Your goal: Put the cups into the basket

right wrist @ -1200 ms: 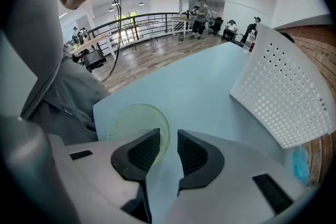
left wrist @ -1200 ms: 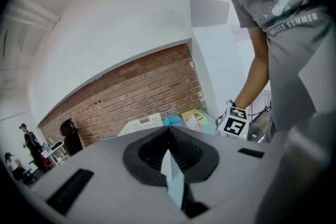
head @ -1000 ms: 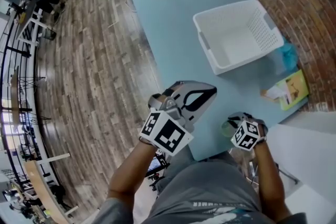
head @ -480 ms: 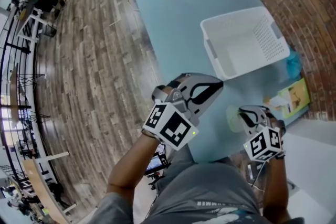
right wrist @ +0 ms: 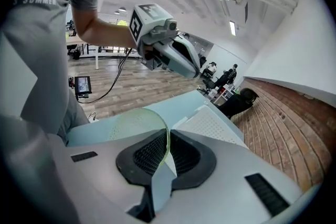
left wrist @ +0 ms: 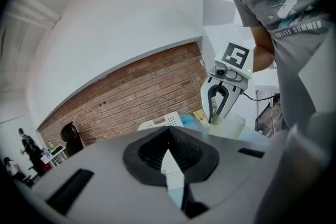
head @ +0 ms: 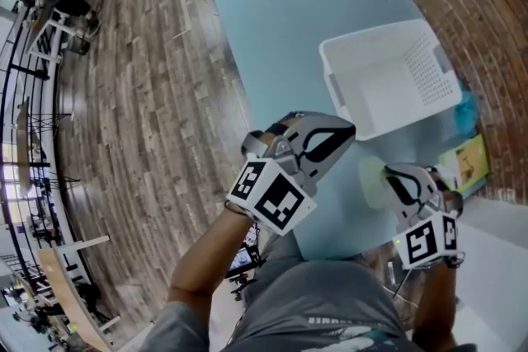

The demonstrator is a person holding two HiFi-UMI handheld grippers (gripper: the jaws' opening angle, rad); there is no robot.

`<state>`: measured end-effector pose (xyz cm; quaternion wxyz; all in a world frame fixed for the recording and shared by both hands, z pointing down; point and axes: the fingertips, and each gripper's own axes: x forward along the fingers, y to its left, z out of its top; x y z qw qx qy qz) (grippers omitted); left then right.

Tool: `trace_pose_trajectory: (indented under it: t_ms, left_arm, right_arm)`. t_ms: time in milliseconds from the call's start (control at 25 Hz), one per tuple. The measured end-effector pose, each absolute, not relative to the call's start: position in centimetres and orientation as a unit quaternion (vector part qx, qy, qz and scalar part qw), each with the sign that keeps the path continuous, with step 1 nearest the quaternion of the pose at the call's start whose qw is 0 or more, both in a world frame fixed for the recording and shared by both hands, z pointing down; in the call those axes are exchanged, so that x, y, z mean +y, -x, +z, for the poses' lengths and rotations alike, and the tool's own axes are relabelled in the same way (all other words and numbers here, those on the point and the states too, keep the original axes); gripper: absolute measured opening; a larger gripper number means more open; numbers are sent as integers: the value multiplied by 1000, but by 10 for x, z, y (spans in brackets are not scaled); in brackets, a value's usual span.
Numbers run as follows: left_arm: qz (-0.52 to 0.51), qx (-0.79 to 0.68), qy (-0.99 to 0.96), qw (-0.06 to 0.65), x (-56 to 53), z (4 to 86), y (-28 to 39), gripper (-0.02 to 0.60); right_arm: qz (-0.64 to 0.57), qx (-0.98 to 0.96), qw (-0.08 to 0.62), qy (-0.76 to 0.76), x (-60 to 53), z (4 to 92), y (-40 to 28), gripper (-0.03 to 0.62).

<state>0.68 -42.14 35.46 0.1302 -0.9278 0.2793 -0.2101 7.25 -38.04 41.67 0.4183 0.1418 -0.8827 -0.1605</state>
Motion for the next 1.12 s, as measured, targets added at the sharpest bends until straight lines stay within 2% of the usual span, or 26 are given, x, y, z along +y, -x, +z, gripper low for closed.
trace_pose_trajectory:
  t_ms: [560,1120]
  left_arm:
    - [-216,261,934,114,-475,376,8,2]
    - [-217,269,933,97,-535,402,32,2]
  right_arm:
    - [-185,-878,410,-164,-458,390,-39,32]
    - [-159,-872,439,-145,-551,440,-11,32]
